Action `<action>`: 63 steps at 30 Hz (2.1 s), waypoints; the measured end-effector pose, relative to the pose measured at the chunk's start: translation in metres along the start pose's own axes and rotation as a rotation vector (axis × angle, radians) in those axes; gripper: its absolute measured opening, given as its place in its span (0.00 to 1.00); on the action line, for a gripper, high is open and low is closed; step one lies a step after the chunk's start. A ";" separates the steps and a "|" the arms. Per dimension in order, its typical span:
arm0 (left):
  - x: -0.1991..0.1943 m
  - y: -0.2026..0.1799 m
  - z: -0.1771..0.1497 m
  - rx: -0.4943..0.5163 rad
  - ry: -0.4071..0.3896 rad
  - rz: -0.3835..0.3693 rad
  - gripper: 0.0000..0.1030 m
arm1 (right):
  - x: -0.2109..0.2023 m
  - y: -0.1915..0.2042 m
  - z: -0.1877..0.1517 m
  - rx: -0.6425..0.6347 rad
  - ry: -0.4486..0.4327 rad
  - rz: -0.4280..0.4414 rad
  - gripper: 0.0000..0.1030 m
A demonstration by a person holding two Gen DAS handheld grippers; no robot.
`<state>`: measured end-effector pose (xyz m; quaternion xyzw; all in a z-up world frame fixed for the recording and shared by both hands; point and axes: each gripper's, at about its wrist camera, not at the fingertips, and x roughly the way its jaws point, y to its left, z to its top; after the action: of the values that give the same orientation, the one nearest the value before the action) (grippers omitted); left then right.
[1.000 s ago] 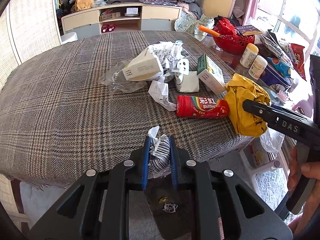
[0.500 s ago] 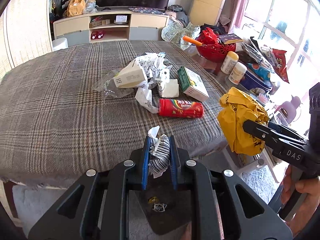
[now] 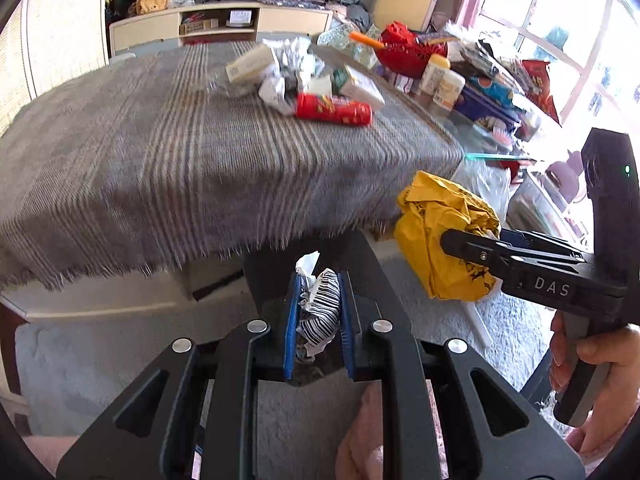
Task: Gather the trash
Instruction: 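Carry both items over the bin and open both grippers to drop them, then grasp the red Skittles tube with right gripper while left grasps white paper strip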
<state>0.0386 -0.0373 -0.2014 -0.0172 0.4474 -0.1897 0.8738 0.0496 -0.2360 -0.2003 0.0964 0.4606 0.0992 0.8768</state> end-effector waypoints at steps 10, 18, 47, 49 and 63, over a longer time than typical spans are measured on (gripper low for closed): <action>0.068 0.005 -0.037 -0.051 0.103 -0.020 0.16 | 0.056 -0.004 -0.024 0.067 0.117 0.013 0.59; 0.109 0.006 -0.052 -0.070 0.188 -0.046 0.17 | 0.089 -0.007 -0.025 0.112 0.170 0.012 0.60; 0.024 0.046 -0.020 -0.157 0.034 0.058 0.92 | 0.034 -0.040 -0.012 0.176 0.046 -0.060 0.97; 0.015 0.050 -0.009 -0.165 0.026 0.074 0.92 | 0.028 -0.042 -0.007 0.169 0.026 -0.060 0.97; -0.006 0.040 0.094 -0.070 -0.061 0.184 0.92 | 0.004 -0.010 0.070 -0.040 -0.115 -0.068 0.97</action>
<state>0.1221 -0.0112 -0.1490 -0.0121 0.4266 -0.0922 0.8997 0.1104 -0.2500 -0.1673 0.0686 0.4102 0.0727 0.9065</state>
